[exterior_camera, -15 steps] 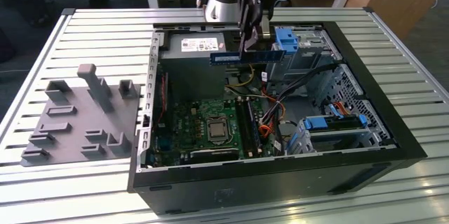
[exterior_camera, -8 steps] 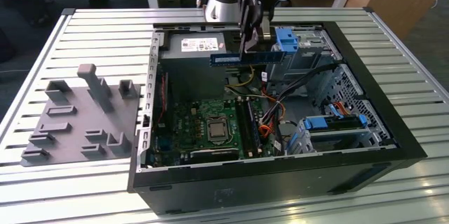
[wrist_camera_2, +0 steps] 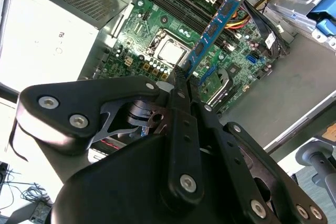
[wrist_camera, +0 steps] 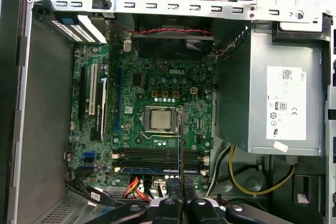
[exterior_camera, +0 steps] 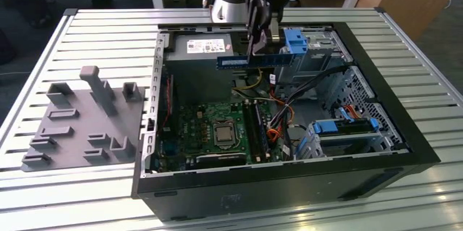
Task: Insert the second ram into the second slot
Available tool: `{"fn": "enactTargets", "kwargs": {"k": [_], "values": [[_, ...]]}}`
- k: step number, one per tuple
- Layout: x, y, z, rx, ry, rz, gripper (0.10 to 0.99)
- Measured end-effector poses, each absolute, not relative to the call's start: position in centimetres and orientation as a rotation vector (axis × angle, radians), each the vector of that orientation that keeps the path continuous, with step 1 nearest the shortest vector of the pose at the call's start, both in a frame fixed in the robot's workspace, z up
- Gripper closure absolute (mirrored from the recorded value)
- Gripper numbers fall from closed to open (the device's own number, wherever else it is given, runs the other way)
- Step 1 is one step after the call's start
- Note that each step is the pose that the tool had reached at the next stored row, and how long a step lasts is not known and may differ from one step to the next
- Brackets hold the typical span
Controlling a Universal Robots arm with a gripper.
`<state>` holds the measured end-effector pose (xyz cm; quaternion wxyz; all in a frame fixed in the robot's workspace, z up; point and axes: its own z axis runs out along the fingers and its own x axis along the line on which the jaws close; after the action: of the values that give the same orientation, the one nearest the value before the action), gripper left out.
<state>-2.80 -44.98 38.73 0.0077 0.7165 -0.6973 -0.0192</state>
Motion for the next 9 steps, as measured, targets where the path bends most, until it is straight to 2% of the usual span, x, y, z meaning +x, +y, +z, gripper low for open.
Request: {"fn": "enactTargets", "kwargs": {"k": [9], "values": [[-2.8, -45.22, 38.73, 2.24, -2.18, -0.06, 0.949]]}}
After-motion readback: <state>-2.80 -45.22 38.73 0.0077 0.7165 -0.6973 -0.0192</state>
